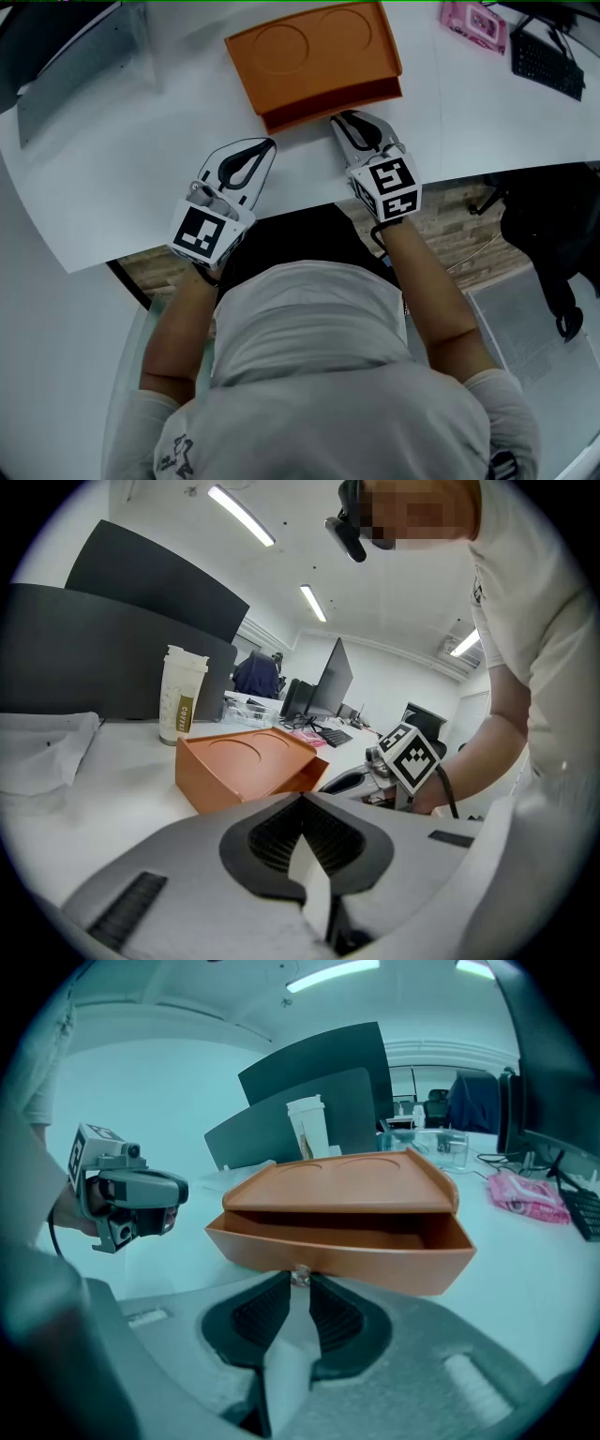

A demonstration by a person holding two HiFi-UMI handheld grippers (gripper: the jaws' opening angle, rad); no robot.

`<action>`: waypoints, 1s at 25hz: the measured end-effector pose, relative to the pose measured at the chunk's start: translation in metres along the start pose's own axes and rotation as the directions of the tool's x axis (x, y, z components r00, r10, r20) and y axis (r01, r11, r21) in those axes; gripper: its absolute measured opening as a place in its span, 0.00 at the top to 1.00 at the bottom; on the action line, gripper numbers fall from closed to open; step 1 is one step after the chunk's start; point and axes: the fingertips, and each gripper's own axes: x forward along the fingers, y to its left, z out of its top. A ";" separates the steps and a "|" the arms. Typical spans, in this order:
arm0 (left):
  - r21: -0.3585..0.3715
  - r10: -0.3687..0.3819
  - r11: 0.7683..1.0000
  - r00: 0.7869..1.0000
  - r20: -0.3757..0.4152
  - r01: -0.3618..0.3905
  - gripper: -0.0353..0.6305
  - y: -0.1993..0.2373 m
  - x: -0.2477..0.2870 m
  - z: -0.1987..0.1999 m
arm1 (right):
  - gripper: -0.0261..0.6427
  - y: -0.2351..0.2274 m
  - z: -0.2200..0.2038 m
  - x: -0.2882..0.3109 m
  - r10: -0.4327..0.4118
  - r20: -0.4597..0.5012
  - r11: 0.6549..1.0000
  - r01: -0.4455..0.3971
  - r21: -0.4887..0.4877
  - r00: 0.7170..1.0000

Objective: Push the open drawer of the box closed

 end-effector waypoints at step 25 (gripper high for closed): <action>-0.022 0.023 0.999 0.999 -0.030 -0.024 0.95 0.022 0.001 -0.002 | 0.86 -0.012 0.026 0.023 -0.008 0.006 1.000 0.008 -0.020 1.000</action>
